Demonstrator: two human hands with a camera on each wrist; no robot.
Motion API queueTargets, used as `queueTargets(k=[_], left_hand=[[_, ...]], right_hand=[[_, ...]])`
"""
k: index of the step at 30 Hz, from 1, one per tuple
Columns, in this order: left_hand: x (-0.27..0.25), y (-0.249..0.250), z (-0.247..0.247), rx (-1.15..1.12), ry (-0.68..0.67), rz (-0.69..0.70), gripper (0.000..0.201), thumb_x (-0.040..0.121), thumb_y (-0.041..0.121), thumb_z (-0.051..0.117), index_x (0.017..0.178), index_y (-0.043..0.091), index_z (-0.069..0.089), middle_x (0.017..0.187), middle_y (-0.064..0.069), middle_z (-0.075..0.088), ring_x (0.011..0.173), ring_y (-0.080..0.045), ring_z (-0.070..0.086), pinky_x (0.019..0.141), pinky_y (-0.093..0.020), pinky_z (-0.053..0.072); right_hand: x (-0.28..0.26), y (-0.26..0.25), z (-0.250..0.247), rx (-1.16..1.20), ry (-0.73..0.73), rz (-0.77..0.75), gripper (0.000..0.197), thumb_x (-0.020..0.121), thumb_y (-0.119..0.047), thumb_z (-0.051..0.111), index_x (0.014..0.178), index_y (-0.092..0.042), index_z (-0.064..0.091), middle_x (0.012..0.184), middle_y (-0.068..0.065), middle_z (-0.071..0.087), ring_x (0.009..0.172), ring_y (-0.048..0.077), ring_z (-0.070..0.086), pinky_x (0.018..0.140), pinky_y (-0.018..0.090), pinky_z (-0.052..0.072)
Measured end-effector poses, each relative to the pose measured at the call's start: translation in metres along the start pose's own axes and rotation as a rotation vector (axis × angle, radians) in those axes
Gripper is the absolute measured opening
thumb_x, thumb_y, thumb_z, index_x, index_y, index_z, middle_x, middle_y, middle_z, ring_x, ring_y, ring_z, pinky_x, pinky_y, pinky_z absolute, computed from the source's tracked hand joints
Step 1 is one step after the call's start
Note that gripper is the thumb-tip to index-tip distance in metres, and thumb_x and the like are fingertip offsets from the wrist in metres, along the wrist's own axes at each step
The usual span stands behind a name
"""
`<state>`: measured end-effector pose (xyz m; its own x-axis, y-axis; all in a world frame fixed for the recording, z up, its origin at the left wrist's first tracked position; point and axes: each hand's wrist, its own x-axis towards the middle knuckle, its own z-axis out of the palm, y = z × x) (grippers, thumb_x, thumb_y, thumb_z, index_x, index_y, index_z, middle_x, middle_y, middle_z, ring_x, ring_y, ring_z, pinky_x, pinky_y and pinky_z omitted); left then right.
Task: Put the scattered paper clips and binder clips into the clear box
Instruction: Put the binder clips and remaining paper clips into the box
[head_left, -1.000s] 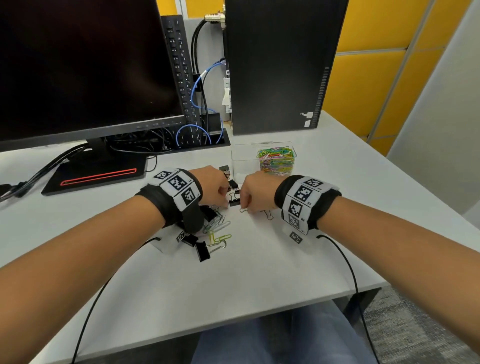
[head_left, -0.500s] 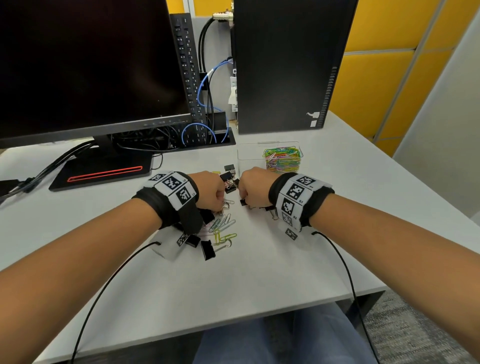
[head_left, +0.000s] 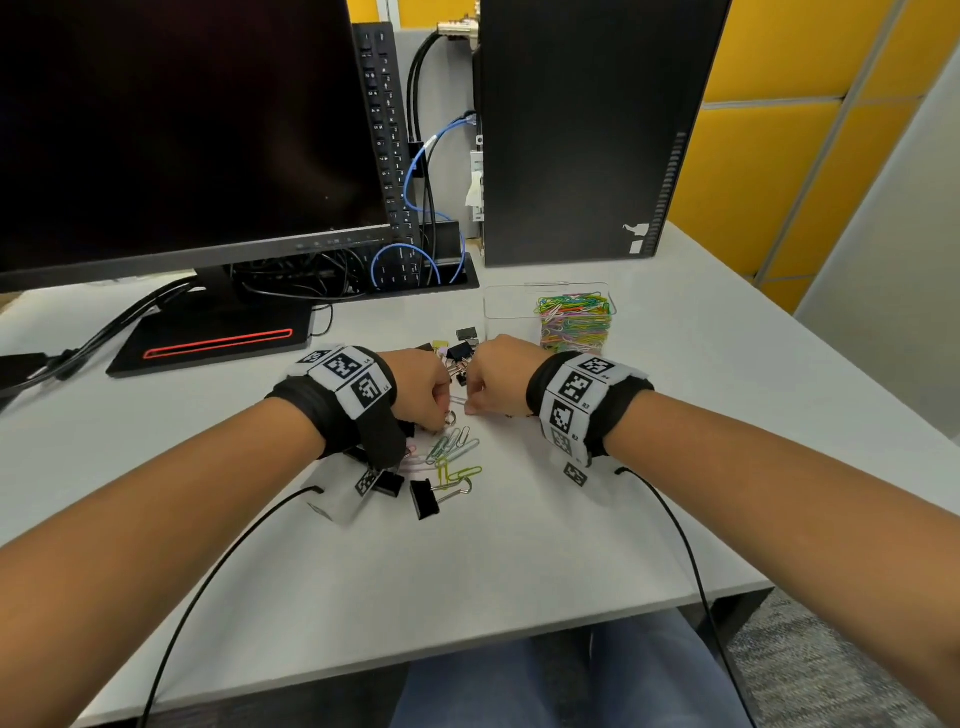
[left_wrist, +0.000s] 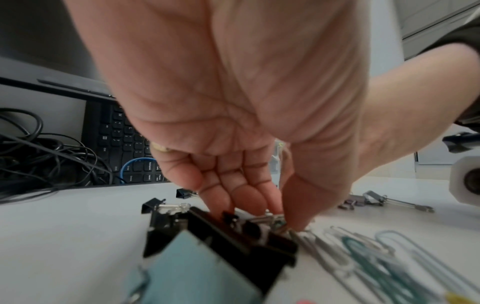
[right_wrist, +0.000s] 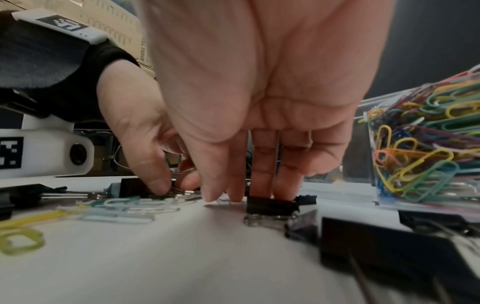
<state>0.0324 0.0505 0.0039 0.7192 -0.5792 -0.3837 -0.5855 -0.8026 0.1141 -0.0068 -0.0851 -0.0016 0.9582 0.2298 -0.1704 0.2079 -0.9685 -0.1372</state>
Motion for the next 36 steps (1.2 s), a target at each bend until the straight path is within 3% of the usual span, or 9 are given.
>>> queueTargets(k=[3, 5, 8, 11, 18, 23, 26, 31, 36], left_hand=[[0.0, -0.002, 0.001, 0.028, 0.013, -0.002, 0.01, 0.08, 0.024, 0.067, 0.082, 0.021, 0.057, 0.074, 0.01, 0.053, 0.067, -0.006, 0.047, 0.059, -0.016, 0.039], [-0.001, -0.004, 0.001, 0.041, 0.031, -0.009, 0.013, 0.08, 0.025, 0.066, 0.087, 0.021, 0.056, 0.076, 0.011, 0.05, 0.073, -0.01, 0.048, 0.061, -0.019, 0.04], [-0.002, -0.007, -0.001, 0.03, 0.059, -0.026, 0.021, 0.08, 0.026, 0.065, 0.099, 0.019, 0.059, 0.088, 0.005, 0.052, 0.083, -0.014, 0.05, 0.072, -0.024, 0.039], [-0.004, -0.014, -0.004, 0.009, 0.073, -0.031, 0.025, 0.082, 0.022, 0.063, 0.106, 0.016, 0.06, 0.092, 0.003, 0.054, 0.085, -0.015, 0.05, 0.074, -0.024, 0.038], [-0.009, -0.031, -0.011, -0.078, 0.102, -0.012, 0.015, 0.087, 0.021, 0.063, 0.1, 0.014, 0.066, 0.085, 0.005, 0.06, 0.081, -0.013, 0.054, 0.063, -0.016, 0.039], [-0.008, -0.035, -0.009, -0.066, 0.1, -0.053, 0.014, 0.088, 0.017, 0.059, 0.102, 0.012, 0.062, 0.087, 0.004, 0.057, 0.086, -0.014, 0.052, 0.076, -0.022, 0.037], [-0.01, -0.034, -0.01, -0.021, 0.105, -0.096, 0.016, 0.089, 0.015, 0.056, 0.104, 0.012, 0.061, 0.092, 0.001, 0.056, 0.089, -0.016, 0.05, 0.065, -0.019, 0.036], [-0.013, -0.037, -0.012, 0.017, 0.125, -0.13, 0.024, 0.093, 0.019, 0.051, 0.114, 0.012, 0.059, 0.115, -0.006, 0.064, 0.101, -0.021, 0.055, 0.083, -0.023, 0.038], [-0.013, -0.045, -0.01, 0.035, 0.107, -0.188, 0.025, 0.094, 0.019, 0.047, 0.116, 0.014, 0.058, 0.121, -0.006, 0.06, 0.113, -0.023, 0.053, 0.09, -0.027, 0.04]], right_hand=[[0.003, -0.004, -0.002, -0.014, -0.014, 0.003, 0.022, 0.087, -0.024, 0.065, 0.099, -0.008, 0.074, 0.101, 0.009, 0.071, 0.079, 0.021, 0.06, 0.068, 0.023, 0.043], [0.005, -0.006, -0.004, -0.032, -0.039, -0.003, 0.02, 0.086, -0.018, 0.065, 0.101, -0.009, 0.073, 0.105, 0.01, 0.071, 0.089, 0.024, 0.064, 0.07, 0.024, 0.044], [0.006, -0.008, -0.004, -0.057, -0.08, -0.05, 0.031, 0.088, -0.015, 0.063, 0.119, -0.013, 0.066, 0.122, 0.007, 0.063, 0.111, 0.024, 0.059, 0.087, 0.025, 0.045], [0.005, -0.011, -0.003, -0.059, -0.117, -0.106, 0.038, 0.089, -0.012, 0.061, 0.127, -0.017, 0.061, 0.131, 0.003, 0.058, 0.119, 0.022, 0.054, 0.093, 0.023, 0.042], [0.003, -0.02, -0.006, -0.127, -0.158, -0.267, 0.043, 0.092, -0.005, 0.052, 0.132, -0.021, 0.056, 0.132, 0.004, 0.057, 0.118, 0.023, 0.054, 0.091, 0.023, 0.04], [-0.001, -0.024, -0.005, -0.191, -0.22, -0.313, 0.037, 0.094, -0.004, 0.049, 0.127, -0.016, 0.062, 0.131, 0.003, 0.06, 0.119, 0.022, 0.056, 0.101, 0.028, 0.044], [-0.003, -0.022, -0.009, -0.182, -0.205, -0.269, 0.032, 0.094, -0.006, 0.051, 0.121, -0.013, 0.067, 0.128, 0.003, 0.063, 0.118, 0.022, 0.057, 0.1, 0.027, 0.043], [0.001, -0.027, -0.012, -0.23, -0.194, -0.236, 0.042, 0.09, -0.007, 0.056, 0.131, -0.014, 0.056, 0.135, 0.005, 0.055, 0.122, 0.025, 0.052, 0.103, 0.031, 0.044], [0.006, -0.043, -0.007, -0.293, -0.241, -0.292, 0.04, 0.089, -0.002, 0.049, 0.129, -0.006, 0.052, 0.13, 0.011, 0.056, 0.113, 0.028, 0.056, 0.091, 0.031, 0.048]])
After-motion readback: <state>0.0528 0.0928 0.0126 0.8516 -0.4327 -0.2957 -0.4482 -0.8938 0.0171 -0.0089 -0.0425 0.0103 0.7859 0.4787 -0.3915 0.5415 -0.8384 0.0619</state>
